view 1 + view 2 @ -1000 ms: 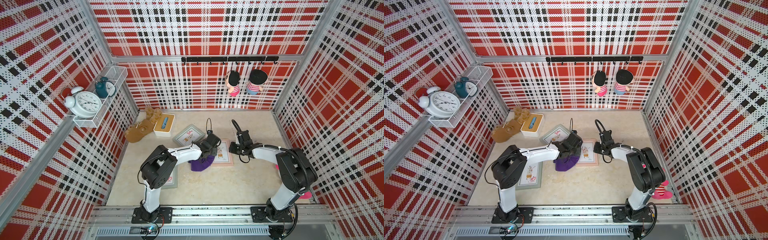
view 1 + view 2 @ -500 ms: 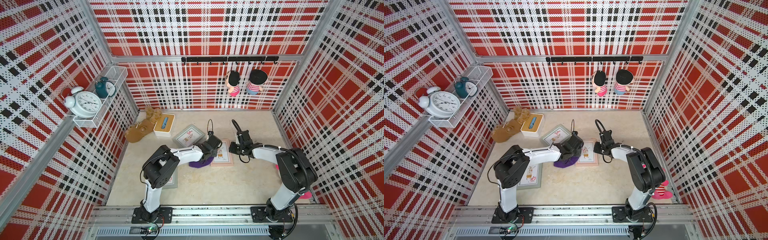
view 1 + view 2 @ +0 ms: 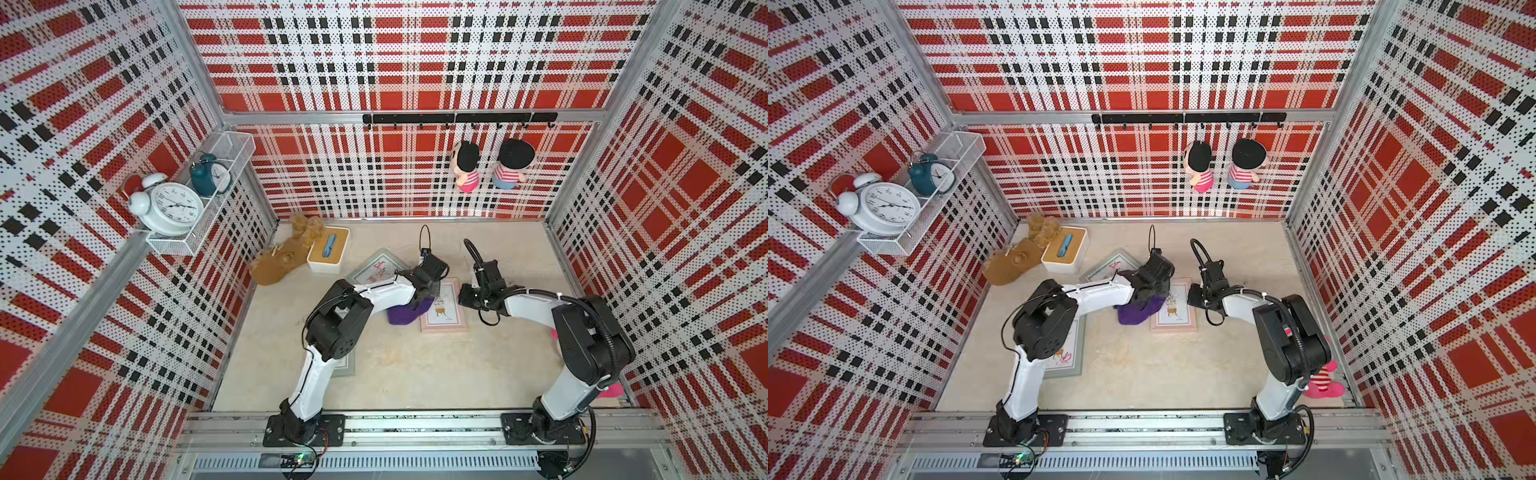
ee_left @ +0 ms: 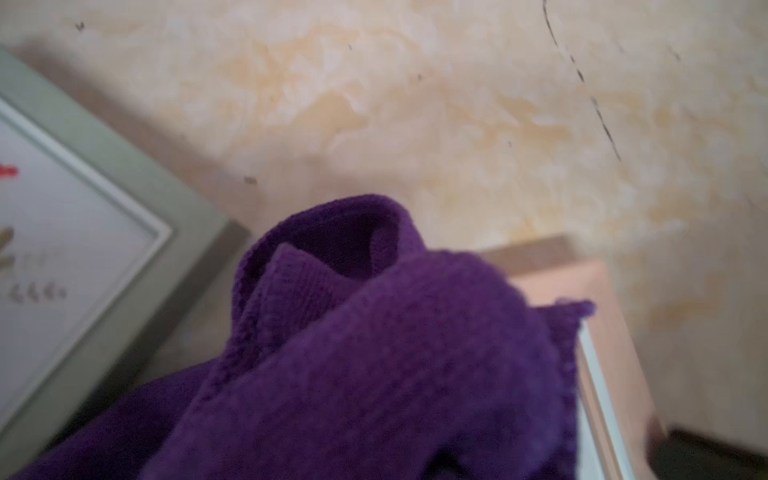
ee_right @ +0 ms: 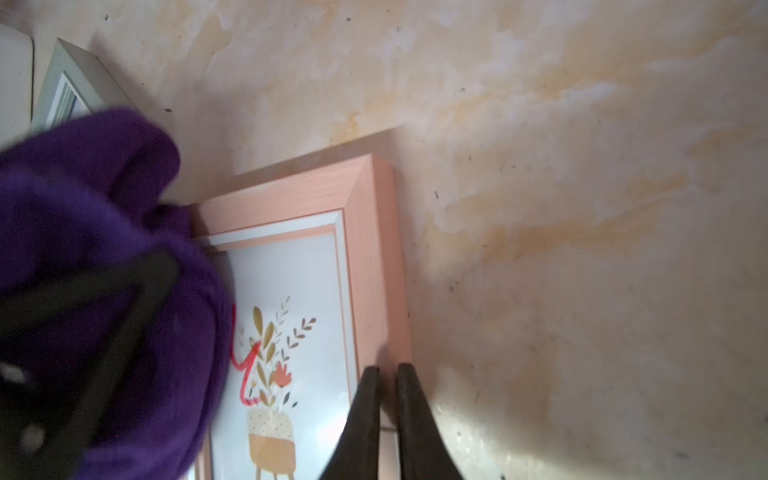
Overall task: Wipe the picture frame with a cloth
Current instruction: Wipe the dirt from the picture frame.
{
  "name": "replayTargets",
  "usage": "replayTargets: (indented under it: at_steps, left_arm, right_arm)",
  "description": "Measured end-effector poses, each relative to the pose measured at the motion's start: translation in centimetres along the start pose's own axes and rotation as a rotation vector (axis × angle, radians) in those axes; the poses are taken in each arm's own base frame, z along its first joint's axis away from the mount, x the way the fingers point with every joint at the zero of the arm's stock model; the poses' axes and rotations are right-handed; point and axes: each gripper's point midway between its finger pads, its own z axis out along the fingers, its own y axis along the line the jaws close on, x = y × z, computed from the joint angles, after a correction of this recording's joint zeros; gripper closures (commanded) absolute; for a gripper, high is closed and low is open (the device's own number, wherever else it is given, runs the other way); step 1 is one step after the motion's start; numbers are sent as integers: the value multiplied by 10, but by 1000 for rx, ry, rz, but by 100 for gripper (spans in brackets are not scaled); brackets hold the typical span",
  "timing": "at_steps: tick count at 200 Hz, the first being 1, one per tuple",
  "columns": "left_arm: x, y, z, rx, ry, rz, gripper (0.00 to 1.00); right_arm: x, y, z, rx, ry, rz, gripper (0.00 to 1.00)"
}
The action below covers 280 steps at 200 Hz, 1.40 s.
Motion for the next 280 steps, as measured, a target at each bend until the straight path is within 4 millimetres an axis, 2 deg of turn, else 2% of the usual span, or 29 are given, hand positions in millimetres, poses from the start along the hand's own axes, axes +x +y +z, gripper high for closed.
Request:
replayTargets:
  at_steps: [15,33,56,72,89,99,109,135,185,193,203,216,229,243,264,280]
  left_arm:
    - [-13,9,9,-12,-15,-6,100]
    - [-7,15,5,-21,-11,2,100]
    - [27,12,-18,-13,14,37,100]
    - [58,-1,-44,14,45,81,100]
    - [86,-13,-63,42,78,119,100]
    - [95,-19,-69,57,88,132,100]
    - [96,-21,-69,59,89,129,100]
    - [78,-18,-55,47,109,98,100]
    - [-11,-1,10,30,50,11,100]
    - [-20,3,15,27,37,4,100]
    - [-21,10,17,16,40,3,100]
    - [-13,15,17,10,44,6,100]
    - [-2,15,7,16,34,13,100]
    - [22,17,-13,22,53,24,100]
    - [64,9,-51,63,93,59,100]
    - [86,3,-70,90,118,71,100]
  right_arm:
    - [0,1,0,-3,2,0,88]
    - [0,1,0,-3,4,0,88]
    - [1,1,0,-5,6,0,88]
    - [1,1,0,-4,10,0,88]
    - [1,1,-1,0,14,0,88]
    - [1,1,-1,3,19,-1,88]
    - [1,1,-1,5,23,0,88]
    - [1,1,-1,12,32,1,88]
    - [1,0,-2,25,41,2,88]
    - [2,-1,-2,26,41,3,88]
    - [2,-1,-2,26,42,4,88]
    - [2,-1,-2,27,42,5,88]
    - [2,-1,-2,27,42,5,88]
    - [2,-1,-2,28,44,5,88]
    - [2,-1,-2,28,44,5,88]
    - [2,-1,-3,28,46,5,85]
